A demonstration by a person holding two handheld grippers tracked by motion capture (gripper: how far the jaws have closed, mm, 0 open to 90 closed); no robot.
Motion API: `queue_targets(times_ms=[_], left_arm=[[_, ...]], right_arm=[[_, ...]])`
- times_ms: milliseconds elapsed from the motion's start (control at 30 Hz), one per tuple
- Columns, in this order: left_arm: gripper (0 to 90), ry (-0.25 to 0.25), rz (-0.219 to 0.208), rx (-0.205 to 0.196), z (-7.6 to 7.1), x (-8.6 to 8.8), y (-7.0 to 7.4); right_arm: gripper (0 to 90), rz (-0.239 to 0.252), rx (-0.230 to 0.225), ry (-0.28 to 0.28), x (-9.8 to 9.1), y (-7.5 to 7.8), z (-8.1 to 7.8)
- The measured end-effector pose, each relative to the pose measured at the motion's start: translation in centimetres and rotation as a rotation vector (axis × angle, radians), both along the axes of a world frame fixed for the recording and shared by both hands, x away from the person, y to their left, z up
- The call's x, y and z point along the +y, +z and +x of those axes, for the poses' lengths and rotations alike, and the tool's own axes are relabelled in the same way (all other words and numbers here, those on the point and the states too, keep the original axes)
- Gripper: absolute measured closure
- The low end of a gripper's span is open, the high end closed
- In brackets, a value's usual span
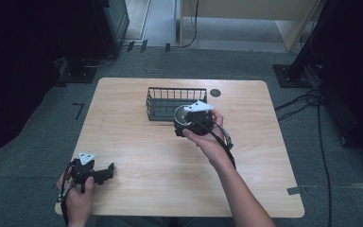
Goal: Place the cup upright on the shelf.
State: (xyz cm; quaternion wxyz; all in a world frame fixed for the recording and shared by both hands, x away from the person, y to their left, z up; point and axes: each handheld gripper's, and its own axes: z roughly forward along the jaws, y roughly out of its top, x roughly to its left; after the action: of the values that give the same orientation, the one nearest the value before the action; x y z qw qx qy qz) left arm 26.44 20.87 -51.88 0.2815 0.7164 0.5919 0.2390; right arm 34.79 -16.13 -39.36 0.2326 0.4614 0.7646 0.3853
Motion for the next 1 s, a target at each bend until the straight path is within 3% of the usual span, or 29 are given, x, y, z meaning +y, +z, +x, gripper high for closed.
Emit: queue_targets(times_ms=[1000], left_arm=[[0.0,0.001,0.004,0.001,0.0,0.0,0.0]], right_arm=[[18.1,-0.007,-0.004,-0.085,-1.2,3.9,5.5]])
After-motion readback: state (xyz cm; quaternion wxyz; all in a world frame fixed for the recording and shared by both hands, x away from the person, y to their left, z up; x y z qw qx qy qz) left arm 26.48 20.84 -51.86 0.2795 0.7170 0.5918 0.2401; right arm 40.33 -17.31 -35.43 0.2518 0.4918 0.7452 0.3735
